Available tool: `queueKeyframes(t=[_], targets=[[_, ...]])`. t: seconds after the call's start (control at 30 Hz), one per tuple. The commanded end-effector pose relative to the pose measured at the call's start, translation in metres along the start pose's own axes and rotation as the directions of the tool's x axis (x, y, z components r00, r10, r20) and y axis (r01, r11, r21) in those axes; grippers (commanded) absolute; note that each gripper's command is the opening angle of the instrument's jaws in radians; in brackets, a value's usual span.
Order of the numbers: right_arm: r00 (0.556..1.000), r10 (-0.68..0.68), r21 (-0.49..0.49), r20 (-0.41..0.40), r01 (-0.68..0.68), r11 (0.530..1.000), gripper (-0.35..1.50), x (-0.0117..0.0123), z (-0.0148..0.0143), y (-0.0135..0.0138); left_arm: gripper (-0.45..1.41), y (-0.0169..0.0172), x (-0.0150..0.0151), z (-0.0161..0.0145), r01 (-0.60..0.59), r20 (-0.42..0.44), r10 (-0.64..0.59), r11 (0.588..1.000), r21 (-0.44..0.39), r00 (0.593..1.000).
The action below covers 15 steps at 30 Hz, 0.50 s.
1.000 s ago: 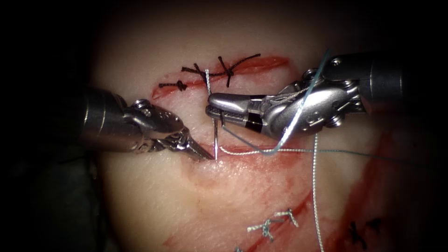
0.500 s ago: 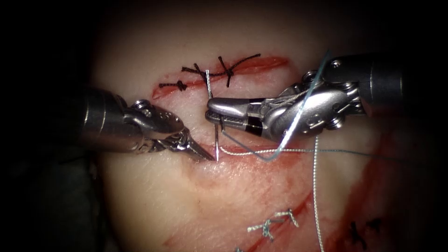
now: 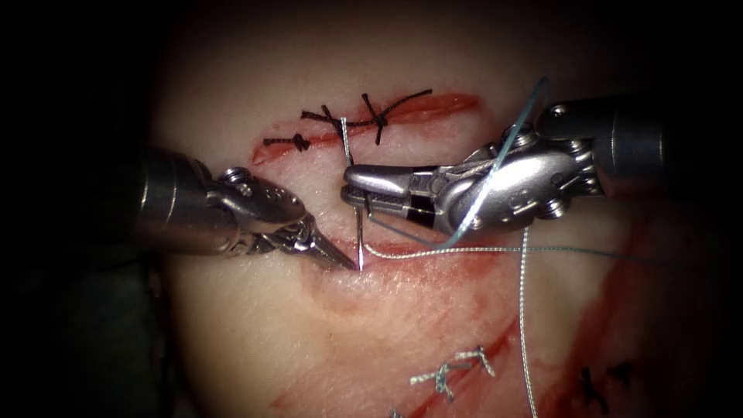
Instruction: Wound Closure
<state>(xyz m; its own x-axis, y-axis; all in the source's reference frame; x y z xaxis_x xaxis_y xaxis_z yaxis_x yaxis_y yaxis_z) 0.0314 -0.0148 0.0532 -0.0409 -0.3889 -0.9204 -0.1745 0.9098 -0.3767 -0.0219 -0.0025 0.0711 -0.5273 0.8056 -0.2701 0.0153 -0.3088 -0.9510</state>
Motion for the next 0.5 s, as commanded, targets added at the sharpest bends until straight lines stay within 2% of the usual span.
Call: queueKeyframes(t=[0.03, 0.3, 0.5], targets=[[1.0, 0.009, -0.01, 0.005, -0.009, 1.0, -0.35, -0.0003, 0.0008, -0.0001, -0.45, -0.0005, -0.0001, 0.0006, 0.0, 0.001, 0.0, 1.0, -0.002, 1.0], [0.998, 0.012, -0.094, 0.069, -0.005, 0.996, -0.35, -0.0003, 0.0008, -0.0001, -0.45, -0.0004, -0.0001, 0.0007, -0.001, 0.004, 0.001, 1.0, -0.004, 1.0], [0.993, 0.079, -0.123, 0.083, -0.069, 0.99, -0.35, -0.0003, 0.0005, -0.0001, -0.45, -0.0004, -0.0001, 0.0007, -0.002, 0.006, 0.002, 1.0, -0.004, 1.0]])
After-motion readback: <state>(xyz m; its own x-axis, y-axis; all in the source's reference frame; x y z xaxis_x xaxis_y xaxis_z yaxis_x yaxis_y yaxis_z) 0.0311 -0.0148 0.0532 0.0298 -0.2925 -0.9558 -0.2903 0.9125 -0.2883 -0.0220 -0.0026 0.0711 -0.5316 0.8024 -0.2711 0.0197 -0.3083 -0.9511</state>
